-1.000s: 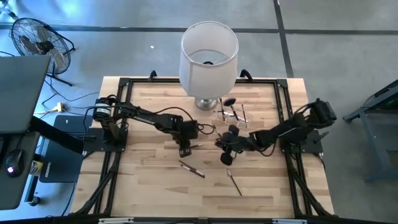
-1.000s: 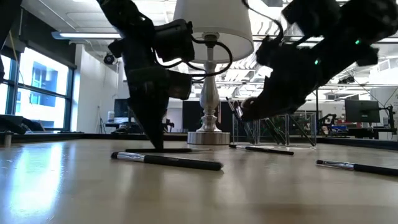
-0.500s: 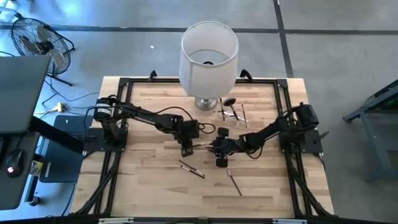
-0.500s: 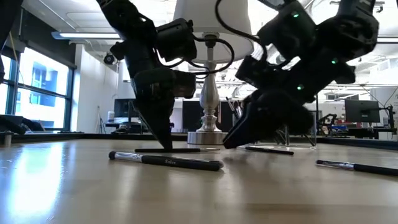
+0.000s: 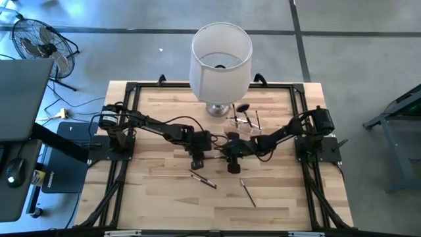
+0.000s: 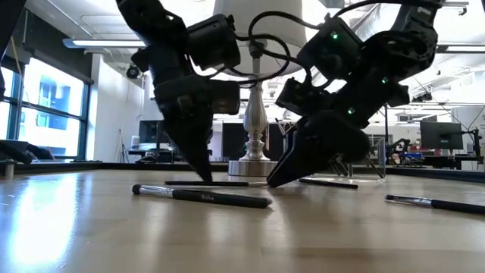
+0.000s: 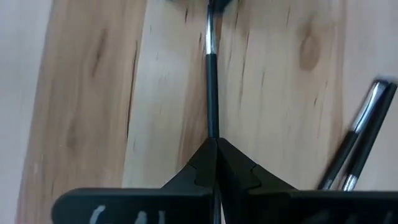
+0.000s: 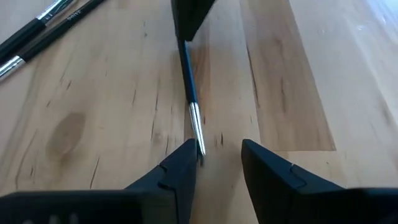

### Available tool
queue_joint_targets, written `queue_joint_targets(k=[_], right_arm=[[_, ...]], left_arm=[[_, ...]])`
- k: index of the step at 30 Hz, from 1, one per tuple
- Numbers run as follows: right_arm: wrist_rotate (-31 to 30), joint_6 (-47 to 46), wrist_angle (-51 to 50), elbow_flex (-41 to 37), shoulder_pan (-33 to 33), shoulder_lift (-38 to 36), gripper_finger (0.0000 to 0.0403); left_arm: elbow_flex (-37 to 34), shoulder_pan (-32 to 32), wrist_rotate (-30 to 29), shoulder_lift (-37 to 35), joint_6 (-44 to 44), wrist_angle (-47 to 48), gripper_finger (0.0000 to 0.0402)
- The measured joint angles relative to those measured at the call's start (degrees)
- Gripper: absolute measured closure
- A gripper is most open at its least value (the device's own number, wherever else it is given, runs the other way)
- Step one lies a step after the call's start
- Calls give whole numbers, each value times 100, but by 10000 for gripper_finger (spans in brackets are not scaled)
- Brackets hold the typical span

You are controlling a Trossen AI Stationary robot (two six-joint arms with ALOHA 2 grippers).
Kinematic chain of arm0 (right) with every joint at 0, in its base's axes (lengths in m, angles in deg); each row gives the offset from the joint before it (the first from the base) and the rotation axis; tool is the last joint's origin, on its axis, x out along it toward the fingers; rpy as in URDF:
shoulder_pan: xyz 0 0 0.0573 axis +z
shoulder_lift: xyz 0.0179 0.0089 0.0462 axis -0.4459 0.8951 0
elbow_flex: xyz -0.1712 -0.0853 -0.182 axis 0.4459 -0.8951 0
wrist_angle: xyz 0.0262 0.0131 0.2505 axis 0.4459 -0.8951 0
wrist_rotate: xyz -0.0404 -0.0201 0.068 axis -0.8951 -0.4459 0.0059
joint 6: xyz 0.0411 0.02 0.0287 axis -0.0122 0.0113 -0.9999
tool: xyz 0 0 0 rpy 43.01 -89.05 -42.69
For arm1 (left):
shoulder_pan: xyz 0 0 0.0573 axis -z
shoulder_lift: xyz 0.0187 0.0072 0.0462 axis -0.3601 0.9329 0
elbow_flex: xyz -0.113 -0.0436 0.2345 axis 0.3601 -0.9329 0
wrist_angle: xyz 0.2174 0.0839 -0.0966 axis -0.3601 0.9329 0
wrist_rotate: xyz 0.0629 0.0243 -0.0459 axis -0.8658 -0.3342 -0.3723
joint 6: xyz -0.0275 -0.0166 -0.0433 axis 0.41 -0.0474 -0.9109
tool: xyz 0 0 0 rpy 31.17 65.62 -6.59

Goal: Put items in baskets/containers
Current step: Put the liner brush into the transparent organizer

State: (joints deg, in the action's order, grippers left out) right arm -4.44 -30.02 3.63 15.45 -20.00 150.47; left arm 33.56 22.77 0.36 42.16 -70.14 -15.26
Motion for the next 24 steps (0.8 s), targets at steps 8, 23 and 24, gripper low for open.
queue_joint_targets(k=[8,23,24], right_arm=[[52,137,-572,29,28,109,347],[193,137,-1024,-44,33,-390,400],[208,145,-1103,-36,33,-464,401]], left_arm=[[7,-12,-62,-9,-46,-324,401],[7,-15,-58,-11,-362,-311,401],[7,-15,-58,-11,-362,-313,401]])
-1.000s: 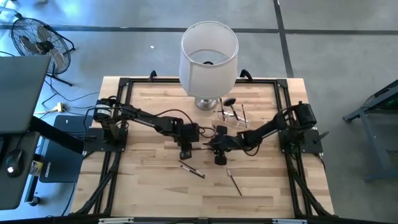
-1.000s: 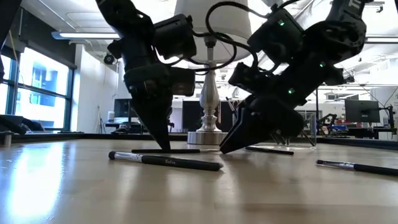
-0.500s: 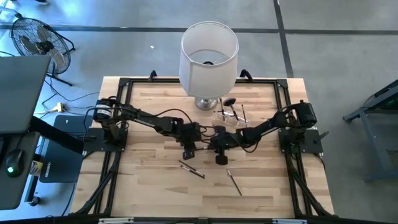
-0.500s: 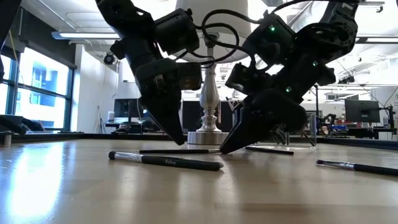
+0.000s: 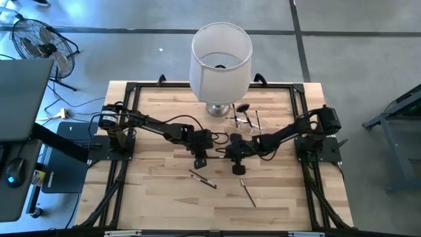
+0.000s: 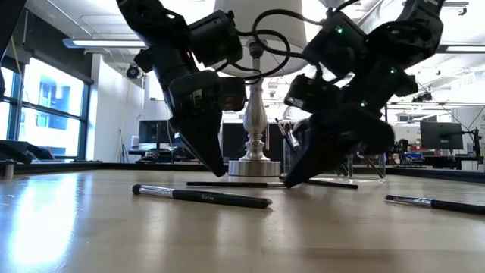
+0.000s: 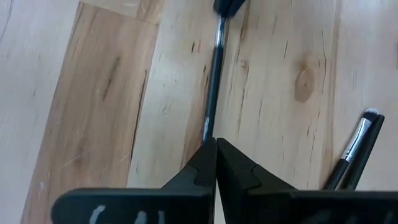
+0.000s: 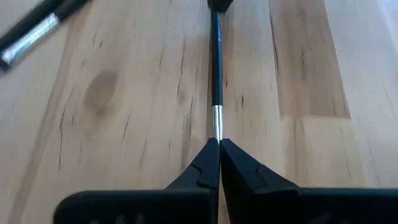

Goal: Put items in baskets/containers
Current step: Put the liner brush into the transparent organizer

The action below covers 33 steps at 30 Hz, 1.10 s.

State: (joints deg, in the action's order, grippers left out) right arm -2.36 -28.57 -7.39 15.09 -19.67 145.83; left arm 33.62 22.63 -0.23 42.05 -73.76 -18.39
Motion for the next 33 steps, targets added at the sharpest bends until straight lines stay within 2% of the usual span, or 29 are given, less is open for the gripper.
queue_joint_targets(k=[7,28,33], right_arm=[[-28,138,-306,-9,-2,-259,402],[-242,547,-344,501,-17,-285,402],[-236,547,-346,501,-48,-285,402]], left_arm=[[2,0,-52,-6,0,-18,401],[7,0,-82,-9,24,-307,400],[7,0,-4,-9,30,-307,373]])
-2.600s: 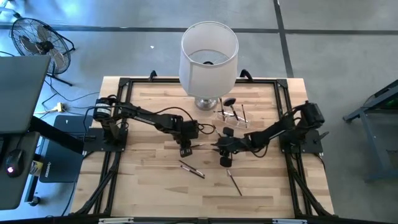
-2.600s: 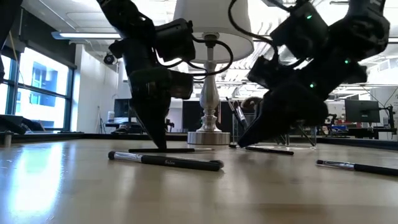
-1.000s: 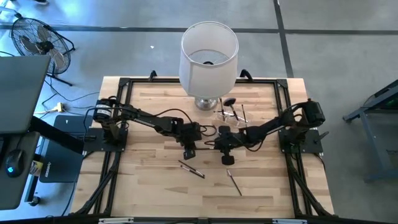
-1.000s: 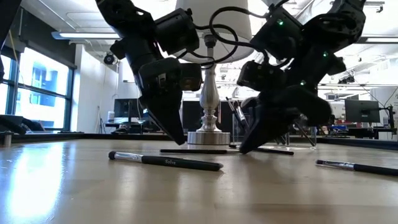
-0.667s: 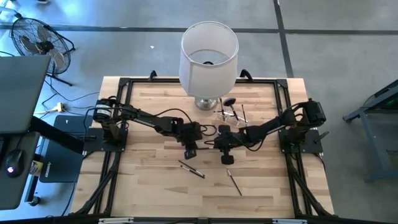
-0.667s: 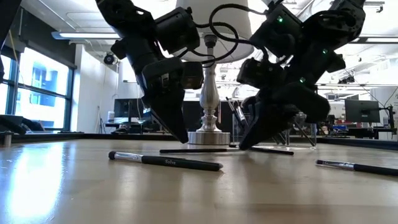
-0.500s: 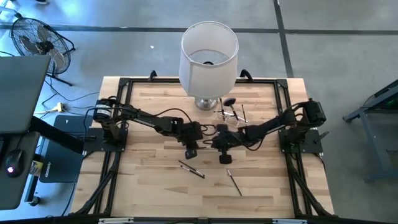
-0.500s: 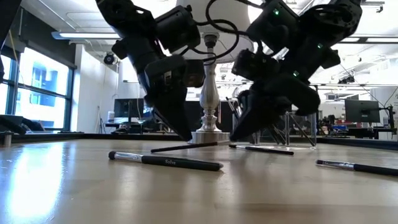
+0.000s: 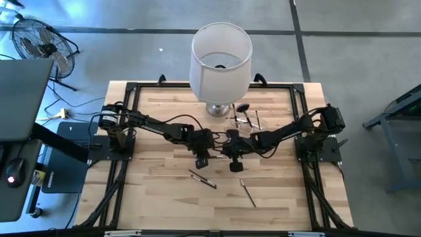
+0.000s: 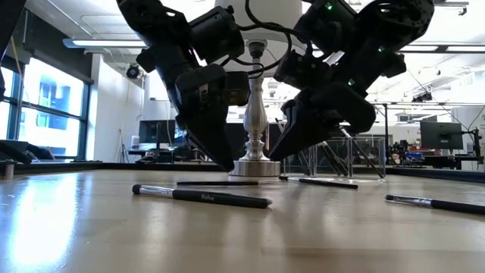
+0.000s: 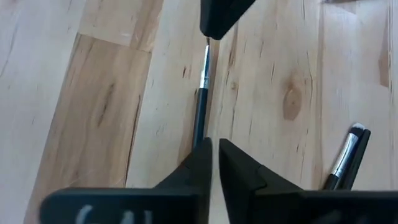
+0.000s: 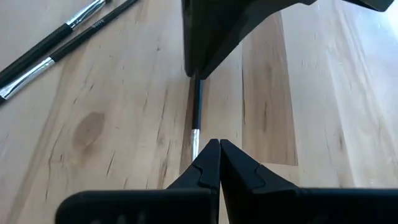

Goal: Put items in baskets/containers
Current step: Put the liner brush into the transparent organizer

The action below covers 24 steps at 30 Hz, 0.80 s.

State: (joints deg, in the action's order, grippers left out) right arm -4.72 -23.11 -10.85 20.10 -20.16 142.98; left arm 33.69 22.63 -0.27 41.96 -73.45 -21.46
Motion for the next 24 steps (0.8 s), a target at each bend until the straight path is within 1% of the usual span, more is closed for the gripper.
queue_joint_targets(k=[3,7,11,14,17,20,24], right_arm=[[35,-4,-7,0,0,0,402],[63,-59,-67,0,0,-2,403],[15,-236,-117,-2,2,-2,402],[-43,-302,-278,-4,1,-2,397],[43,-310,-289,-4,0,96,381],[129,-310,-257,-13,0,333,354],[144,-338,-41,-3,0,453,312]], left_arm=[[0,0,-16,0,37,0,339],[0,0,-269,0,42,9,296],[0,0,-284,0,250,48,269],[0,0,-284,0,297,85,260],[0,0,-284,0,300,157,259],[0,0,-284,0,297,190,259],[0,0,-287,0,297,221,259]])
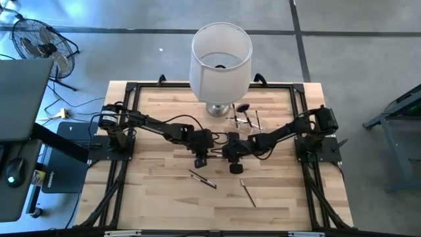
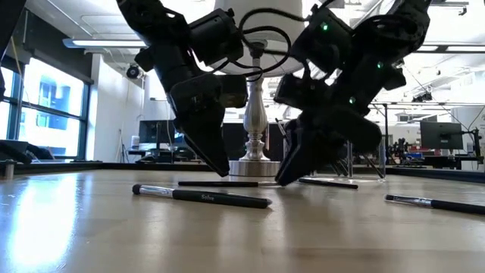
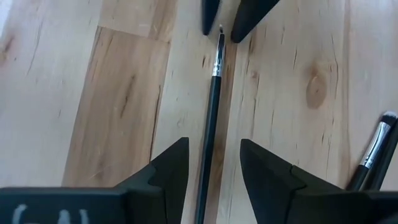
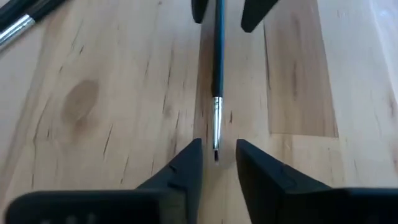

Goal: Put items in baskets/containers
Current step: Put the liner brush into the transparent organizer

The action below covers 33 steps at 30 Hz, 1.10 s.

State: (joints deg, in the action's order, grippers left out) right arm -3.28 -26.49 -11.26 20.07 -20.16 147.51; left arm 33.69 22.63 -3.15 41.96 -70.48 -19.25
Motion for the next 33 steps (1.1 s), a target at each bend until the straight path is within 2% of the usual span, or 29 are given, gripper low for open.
queue_joint_targets(k=[3,6,8,12,13,28,33], right_arm=[[-104,-124,3,2,2,68,288],[-111,-94,-3,16,2,193,284],[2,-94,-23,17,0,268,301],[62,-114,-25,20,2,351,382],[64,-112,-33,20,2,355,391],[-319,145,96,-19,-76,-110,402],[-188,187,209,-15,-107,-110,402]], left_arm=[[0,0,1,0,0,29,259],[0,0,0,0,0,86,259],[0,0,3,0,0,98,259],[0,0,32,0,0,94,259],[0,0,30,0,0,89,259],[0,0,-19,0,450,85,259],[0,4,-575,30,647,131,259]])
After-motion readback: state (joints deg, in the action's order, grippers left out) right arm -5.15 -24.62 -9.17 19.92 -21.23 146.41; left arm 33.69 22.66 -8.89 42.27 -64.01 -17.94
